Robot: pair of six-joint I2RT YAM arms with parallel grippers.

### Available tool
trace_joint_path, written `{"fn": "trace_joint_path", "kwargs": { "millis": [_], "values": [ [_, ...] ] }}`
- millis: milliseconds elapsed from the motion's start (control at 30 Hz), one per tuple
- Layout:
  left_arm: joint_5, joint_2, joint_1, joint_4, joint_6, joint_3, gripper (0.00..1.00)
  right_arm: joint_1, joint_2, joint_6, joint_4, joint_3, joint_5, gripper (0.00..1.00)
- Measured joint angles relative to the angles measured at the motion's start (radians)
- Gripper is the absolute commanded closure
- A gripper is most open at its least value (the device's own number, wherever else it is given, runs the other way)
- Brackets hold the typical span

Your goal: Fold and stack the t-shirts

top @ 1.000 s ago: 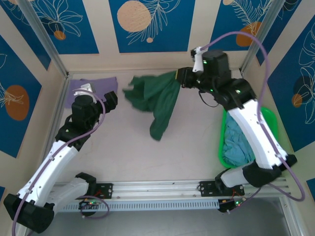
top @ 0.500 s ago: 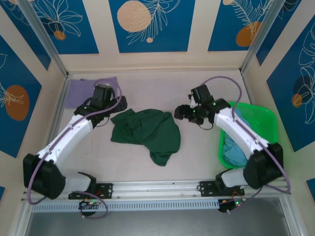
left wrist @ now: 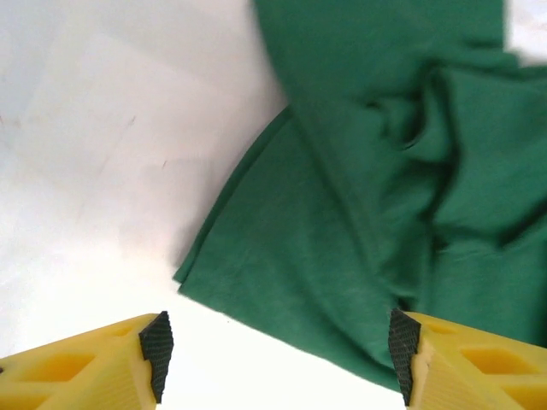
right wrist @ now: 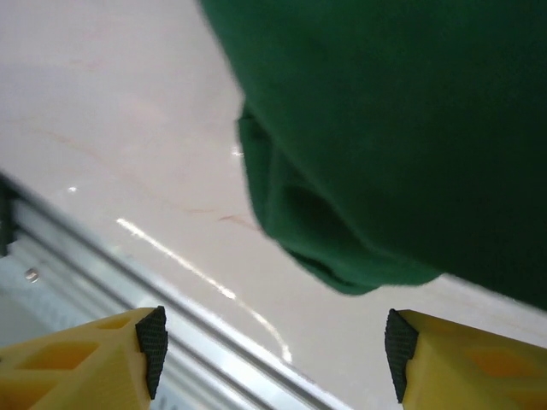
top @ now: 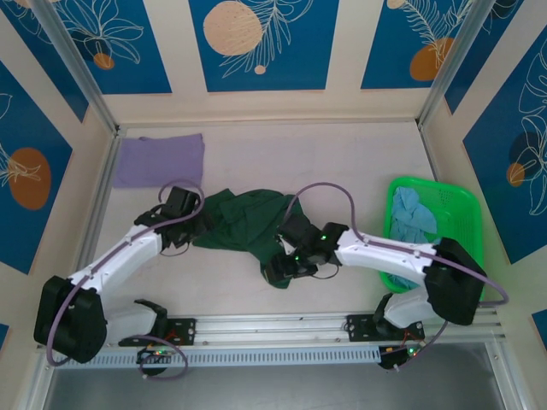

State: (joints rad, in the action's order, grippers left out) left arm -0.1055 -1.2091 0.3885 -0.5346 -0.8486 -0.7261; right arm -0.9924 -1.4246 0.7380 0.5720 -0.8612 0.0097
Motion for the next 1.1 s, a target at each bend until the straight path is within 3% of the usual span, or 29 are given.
{"fn": "trace_joint_path", "kwargs": {
  "millis": [267,400,467,533,633,667,900,1100],
  "values": [
    [0.008,-0.113,-0.005,0.107,0.016,0.053,0.46,-0.103,-0.201,0.075,0.016,-0.074,0.124,0.35],
    [0.009,-0.148,-0.009,0.158,0.022,0.064,0.61,-0.103,-0.260,0.114,0.049,-0.113,0.190,0.59],
    [0.008,-0.171,-0.009,0.182,0.035,0.064,0.64,-0.103,-0.272,0.122,0.049,-0.121,0.204,0.73],
    [0.007,-0.196,-0.010,0.204,0.037,0.066,0.75,-0.103,-0.275,0.127,0.049,-0.121,0.216,0.85],
    [-0.004,-0.207,-0.012,0.227,0.042,0.082,0.95,-0.103,-0.267,0.132,0.047,-0.119,0.220,0.94],
    [-0.006,-0.206,-0.013,0.234,0.041,0.085,1.00,-0.103,-0.257,0.130,0.042,-0.114,0.220,0.97],
    [-0.010,-0.090,-0.013,0.197,0.051,0.087,1.00,-0.062,-0.039,0.103,0.052,-0.056,0.207,1.00],
    [-0.037,0.191,-0.013,0.043,0.067,-0.084,1.00,0.113,0.280,0.053,0.076,-0.077,0.113,1.00]
  ]
}}
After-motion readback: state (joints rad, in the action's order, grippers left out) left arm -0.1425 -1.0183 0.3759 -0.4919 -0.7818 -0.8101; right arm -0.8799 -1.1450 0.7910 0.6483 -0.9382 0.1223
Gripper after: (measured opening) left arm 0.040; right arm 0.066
